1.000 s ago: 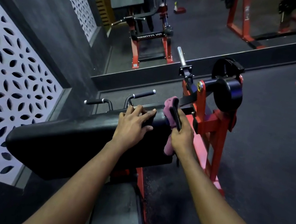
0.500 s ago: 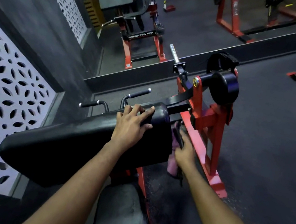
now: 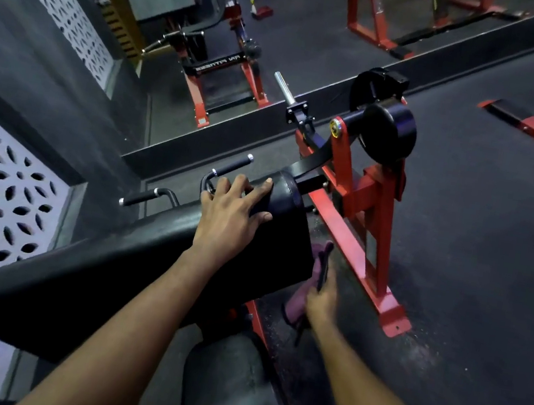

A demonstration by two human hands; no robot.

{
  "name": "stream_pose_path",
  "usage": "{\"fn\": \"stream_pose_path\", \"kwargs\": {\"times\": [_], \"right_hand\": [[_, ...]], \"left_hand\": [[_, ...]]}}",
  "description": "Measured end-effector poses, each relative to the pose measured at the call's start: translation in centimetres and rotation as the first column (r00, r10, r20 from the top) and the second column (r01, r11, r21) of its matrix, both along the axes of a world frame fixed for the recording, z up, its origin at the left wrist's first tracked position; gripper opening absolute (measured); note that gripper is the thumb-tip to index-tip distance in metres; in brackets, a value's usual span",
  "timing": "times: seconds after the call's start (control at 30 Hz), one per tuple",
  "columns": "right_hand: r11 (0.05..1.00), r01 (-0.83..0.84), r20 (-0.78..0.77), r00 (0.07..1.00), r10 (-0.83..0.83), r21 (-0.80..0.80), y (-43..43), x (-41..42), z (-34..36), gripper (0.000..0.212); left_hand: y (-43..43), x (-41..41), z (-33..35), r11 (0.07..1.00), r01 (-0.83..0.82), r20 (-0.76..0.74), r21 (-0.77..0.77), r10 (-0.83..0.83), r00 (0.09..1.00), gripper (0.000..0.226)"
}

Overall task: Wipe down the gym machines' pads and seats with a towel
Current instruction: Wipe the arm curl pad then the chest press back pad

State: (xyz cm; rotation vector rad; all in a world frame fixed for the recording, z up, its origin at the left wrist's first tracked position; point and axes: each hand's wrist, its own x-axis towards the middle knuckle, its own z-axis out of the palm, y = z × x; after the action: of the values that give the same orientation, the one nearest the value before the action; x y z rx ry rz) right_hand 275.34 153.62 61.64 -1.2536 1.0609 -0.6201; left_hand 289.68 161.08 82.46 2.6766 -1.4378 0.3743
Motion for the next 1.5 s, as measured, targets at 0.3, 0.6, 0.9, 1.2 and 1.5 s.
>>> {"fn": "stream_pose_path", "kwargs": {"times": [0.3, 0.6, 0.9, 1.2, 1.5], "right_hand": [[0.813, 0.23, 0.17, 0.913, -0.37, 0.535, 1.6, 2.2, 0.3, 0.035], [0.887, 0.076, 0.12, 0.982, -0.146, 0.456, 0.9, 0.0, 0.1, 0.048], [0.852, 0.007, 0.09, 0.994, -0.063, 0.524, 10.9, 3.8, 0.7, 0.045], [0.833, 0.462, -0.007, 0.876, -0.483, 0.304, 11.0, 7.8, 1.2, 0.067], [0.878, 0.466, -0.12, 0.883, -0.454, 0.107, 15.3, 9.2, 0.4, 0.082]], "left_hand": [[0.4, 0.0, 0.0, 1.0, 0.026, -0.007, -0.005, -0.026, 1.0, 0.059], [2.1, 1.0, 0.5, 0.988, 0.154, -0.087, -0.021, -0.155, 0.984, 0.054], [9.4, 4.2, 0.6, 0.906, 0.357, -0.095, -0.228, -0.386, 0.918, 0.039], [13.8, 9.7, 2.0, 0.913, 0.404, -0.218, -0.057, -0.406, 0.887, 0.054], [13.8, 11.4, 1.4, 0.849, 0.51, -0.176, -0.137, -0.528, 0.831, 0.049]]}}
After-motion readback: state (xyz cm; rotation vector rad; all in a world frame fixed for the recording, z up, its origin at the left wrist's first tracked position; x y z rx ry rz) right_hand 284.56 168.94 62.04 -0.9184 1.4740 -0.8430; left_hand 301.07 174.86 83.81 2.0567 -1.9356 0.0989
